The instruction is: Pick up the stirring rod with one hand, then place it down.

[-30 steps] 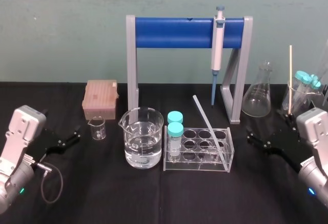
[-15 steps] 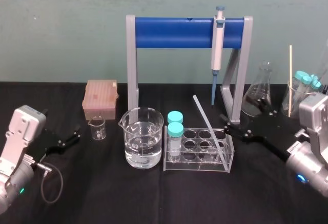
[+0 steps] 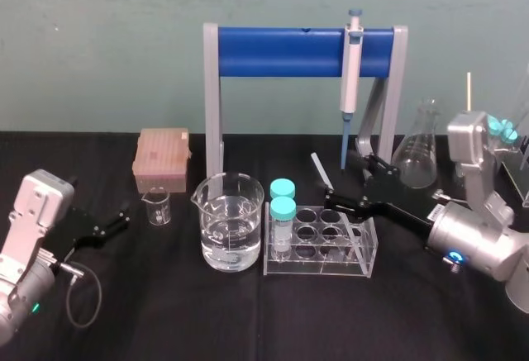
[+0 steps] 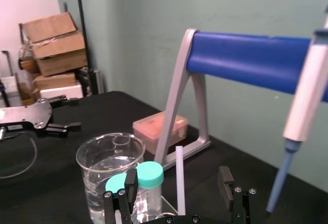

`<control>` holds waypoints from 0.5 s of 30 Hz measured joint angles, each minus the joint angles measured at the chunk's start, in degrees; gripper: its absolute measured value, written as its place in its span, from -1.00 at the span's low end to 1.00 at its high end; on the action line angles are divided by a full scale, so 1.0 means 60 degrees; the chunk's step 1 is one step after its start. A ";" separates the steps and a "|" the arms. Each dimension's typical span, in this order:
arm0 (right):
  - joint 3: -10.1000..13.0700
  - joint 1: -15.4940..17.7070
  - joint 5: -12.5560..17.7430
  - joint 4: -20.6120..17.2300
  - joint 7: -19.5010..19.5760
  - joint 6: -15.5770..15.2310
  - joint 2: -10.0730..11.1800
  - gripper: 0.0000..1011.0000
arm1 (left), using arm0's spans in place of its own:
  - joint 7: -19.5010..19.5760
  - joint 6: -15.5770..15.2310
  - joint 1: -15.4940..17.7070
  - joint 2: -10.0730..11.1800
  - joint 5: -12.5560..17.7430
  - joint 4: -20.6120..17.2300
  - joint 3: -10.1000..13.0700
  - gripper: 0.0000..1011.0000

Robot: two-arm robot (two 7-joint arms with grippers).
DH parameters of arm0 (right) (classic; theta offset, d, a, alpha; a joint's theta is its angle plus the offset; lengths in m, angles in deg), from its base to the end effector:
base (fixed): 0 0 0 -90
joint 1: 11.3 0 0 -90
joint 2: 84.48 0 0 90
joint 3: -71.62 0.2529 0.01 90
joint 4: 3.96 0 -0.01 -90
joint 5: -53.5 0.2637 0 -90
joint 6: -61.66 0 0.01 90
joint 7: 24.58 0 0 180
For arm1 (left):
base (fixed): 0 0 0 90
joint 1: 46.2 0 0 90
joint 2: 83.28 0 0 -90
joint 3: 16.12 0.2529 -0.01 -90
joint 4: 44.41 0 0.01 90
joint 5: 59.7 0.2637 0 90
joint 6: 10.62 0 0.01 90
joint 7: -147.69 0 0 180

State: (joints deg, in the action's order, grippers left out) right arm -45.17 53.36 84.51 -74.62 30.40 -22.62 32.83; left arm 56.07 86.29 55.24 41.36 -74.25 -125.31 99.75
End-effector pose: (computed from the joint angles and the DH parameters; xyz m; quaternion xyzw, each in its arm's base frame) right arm 0.3714 -0.0558 -0.2308 -0.0194 -0.0239 -0.3547 0.9345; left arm 0.3094 0.0735 -0.2637 0.1414 -0.1325 0.5799 0.7913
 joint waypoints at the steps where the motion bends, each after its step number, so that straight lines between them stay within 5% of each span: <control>1: -0.0015 -0.0073 0.0017 0.0091 -0.0093 -0.0105 -0.0044 0.98 | 0.0000 0.0000 0.0000 0.0000 0.0000 0.0000 0.0000 0.98; 15: -0.0275 -0.0898 0.0192 0.1161 -0.0725 -0.1236 -0.0490 0.98 | 0.0000 0.0000 0.0000 0.0000 0.0000 0.0000 0.0000 0.98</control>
State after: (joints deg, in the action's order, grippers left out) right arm -46.82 47.97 85.67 -67.65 26.05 -30.04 29.89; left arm 56.07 86.29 55.23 41.36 -74.25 -125.31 99.75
